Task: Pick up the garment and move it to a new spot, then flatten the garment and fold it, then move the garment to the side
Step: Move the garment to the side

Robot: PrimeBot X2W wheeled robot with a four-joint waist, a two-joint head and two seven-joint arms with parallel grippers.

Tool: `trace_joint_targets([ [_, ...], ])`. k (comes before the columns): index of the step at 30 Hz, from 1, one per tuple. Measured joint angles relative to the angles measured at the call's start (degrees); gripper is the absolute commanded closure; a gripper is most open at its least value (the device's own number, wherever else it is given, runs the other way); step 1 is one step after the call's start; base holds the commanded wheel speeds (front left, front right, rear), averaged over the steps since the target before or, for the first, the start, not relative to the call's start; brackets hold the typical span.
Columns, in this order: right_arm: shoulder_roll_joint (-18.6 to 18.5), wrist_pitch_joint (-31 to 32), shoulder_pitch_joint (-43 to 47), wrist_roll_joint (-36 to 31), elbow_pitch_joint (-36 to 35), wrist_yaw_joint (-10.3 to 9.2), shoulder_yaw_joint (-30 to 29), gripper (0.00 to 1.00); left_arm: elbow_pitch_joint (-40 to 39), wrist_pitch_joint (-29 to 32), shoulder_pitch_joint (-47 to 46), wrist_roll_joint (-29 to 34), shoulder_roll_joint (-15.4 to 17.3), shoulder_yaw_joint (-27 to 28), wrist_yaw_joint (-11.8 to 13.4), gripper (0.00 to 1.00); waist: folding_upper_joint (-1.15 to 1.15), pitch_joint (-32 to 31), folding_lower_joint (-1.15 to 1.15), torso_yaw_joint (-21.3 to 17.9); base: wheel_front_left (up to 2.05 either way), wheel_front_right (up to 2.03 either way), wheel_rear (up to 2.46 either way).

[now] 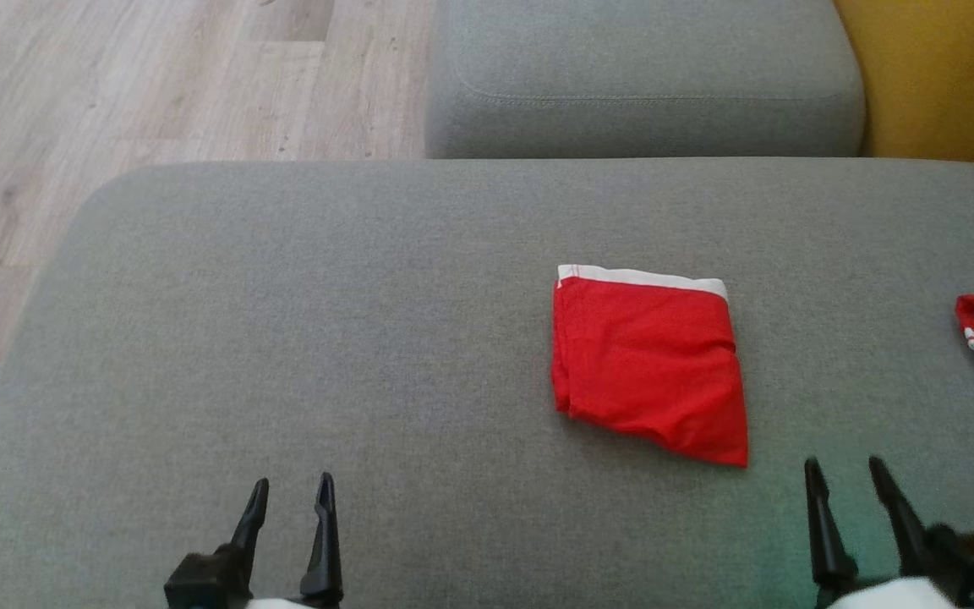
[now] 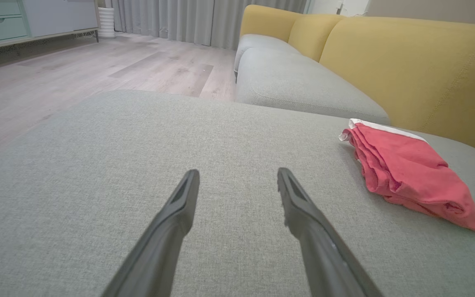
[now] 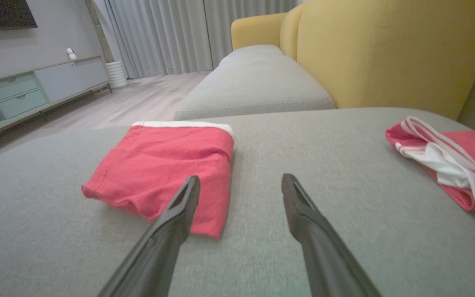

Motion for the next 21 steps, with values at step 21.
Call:
trace_joint_targets([
  [21,3.0,-1.0,2.0,0.1,0.0,0.00,-1.4,0.00,2.0,0.0,0.0,0.9,0.0,1.6,-1.9,0.00,0.00,0.0,0.00,-0.2,0.00,0.00,0.00],
])
